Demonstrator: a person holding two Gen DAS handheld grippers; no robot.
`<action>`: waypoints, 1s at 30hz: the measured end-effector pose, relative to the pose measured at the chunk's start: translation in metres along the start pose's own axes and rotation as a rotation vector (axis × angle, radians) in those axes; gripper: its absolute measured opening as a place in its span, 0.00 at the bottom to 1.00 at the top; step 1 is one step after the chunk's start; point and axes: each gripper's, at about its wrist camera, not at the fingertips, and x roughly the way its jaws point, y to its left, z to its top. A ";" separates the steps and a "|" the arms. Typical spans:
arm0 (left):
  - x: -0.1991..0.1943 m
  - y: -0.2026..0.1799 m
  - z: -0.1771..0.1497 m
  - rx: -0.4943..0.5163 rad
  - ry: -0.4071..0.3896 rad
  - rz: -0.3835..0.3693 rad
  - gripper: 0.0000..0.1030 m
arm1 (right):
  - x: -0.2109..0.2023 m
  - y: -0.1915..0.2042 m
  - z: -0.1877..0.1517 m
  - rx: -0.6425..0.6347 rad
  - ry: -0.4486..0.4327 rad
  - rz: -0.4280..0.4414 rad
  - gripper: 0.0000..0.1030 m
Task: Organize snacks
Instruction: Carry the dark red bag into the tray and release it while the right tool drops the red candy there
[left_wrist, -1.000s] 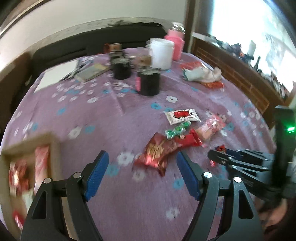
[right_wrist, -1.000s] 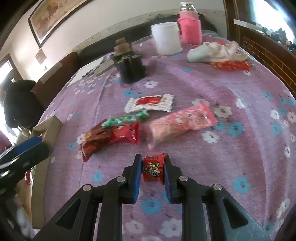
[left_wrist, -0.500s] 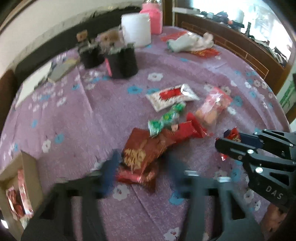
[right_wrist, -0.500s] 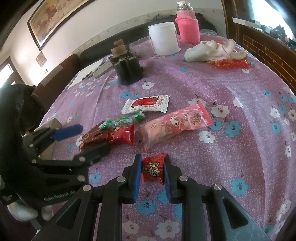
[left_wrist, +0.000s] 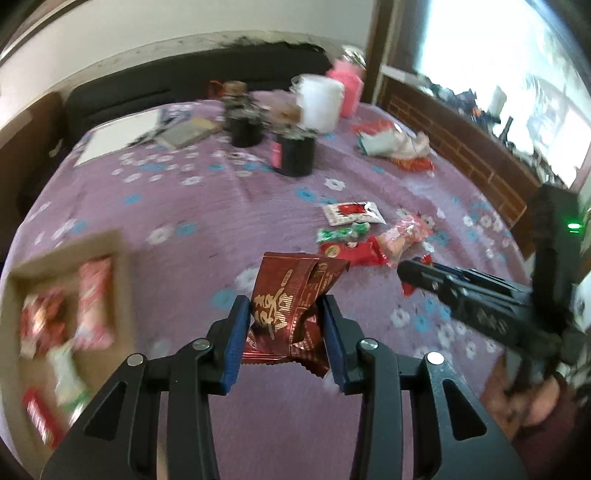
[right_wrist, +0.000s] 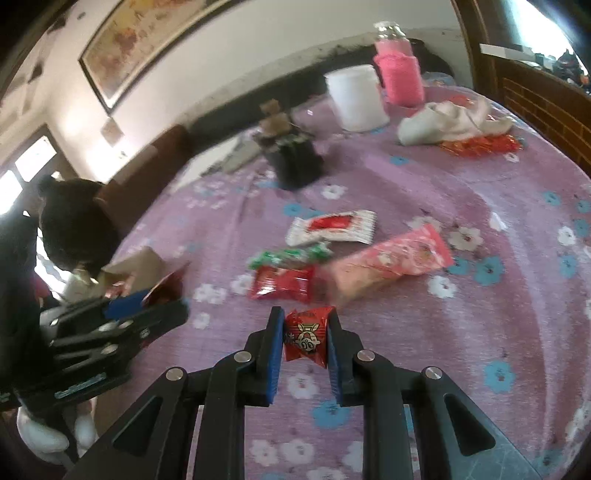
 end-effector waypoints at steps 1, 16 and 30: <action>-0.012 0.010 -0.005 -0.022 -0.012 0.009 0.35 | -0.001 0.002 0.000 -0.003 -0.004 0.008 0.21; -0.108 0.145 -0.107 -0.368 -0.071 0.257 0.36 | 0.004 0.062 -0.015 -0.149 0.010 0.021 0.21; -0.104 0.176 -0.136 -0.432 -0.044 0.294 0.36 | 0.015 0.233 -0.065 -0.420 0.160 0.282 0.21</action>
